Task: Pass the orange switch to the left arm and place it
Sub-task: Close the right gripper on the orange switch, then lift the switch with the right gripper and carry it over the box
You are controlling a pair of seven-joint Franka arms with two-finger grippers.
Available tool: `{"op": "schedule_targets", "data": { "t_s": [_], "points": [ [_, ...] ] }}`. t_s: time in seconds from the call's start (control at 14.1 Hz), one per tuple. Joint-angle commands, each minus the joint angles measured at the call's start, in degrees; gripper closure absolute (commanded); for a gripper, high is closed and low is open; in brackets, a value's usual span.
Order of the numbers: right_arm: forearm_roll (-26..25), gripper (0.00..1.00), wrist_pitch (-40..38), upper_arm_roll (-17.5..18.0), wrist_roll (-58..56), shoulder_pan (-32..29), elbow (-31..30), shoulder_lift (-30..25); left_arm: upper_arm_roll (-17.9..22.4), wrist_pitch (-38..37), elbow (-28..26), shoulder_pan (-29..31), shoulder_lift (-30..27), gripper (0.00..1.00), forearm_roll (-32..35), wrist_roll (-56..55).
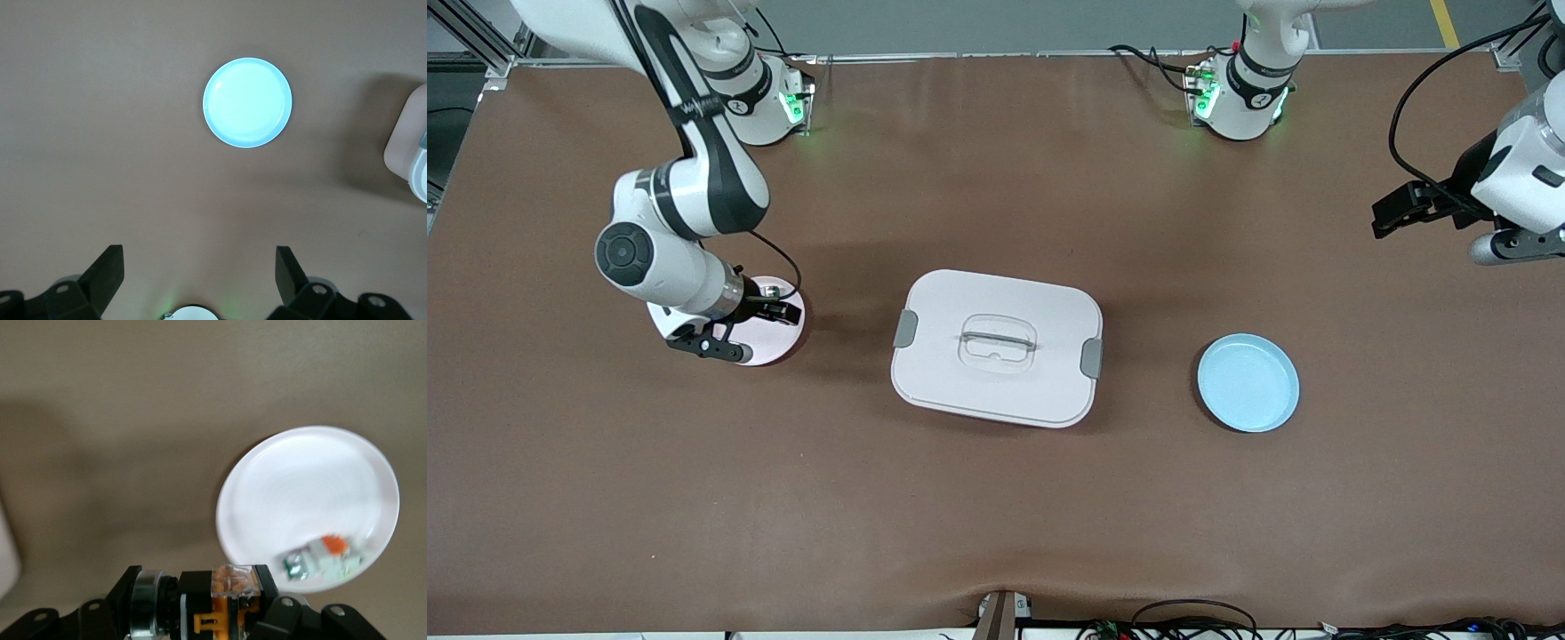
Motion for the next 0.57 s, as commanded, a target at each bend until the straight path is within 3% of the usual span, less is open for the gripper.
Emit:
{"op": "schedule_targets", "data": {
  "t_s": [0.0,0.28,0.5],
  "points": [
    [5.01,1.00,-9.28,-0.30,8.79,3.30,9.18,0.84,-0.14,0.43,0.31,0.01,0.20,0.00,0.05,1.15],
    [14.24,1.00,-11.43,-0.30,25.02,8.04,17.01,1.37,-0.32,0.52,0.57,-0.17,0.20,0.00,0.14,1.06],
    [16.37,1.00,-10.90,-0.30,41.90,12.70,26.23,6.45,-0.58,0.52,0.66,-0.17,0.20,0.00,0.14,1.06]
  ]
}}
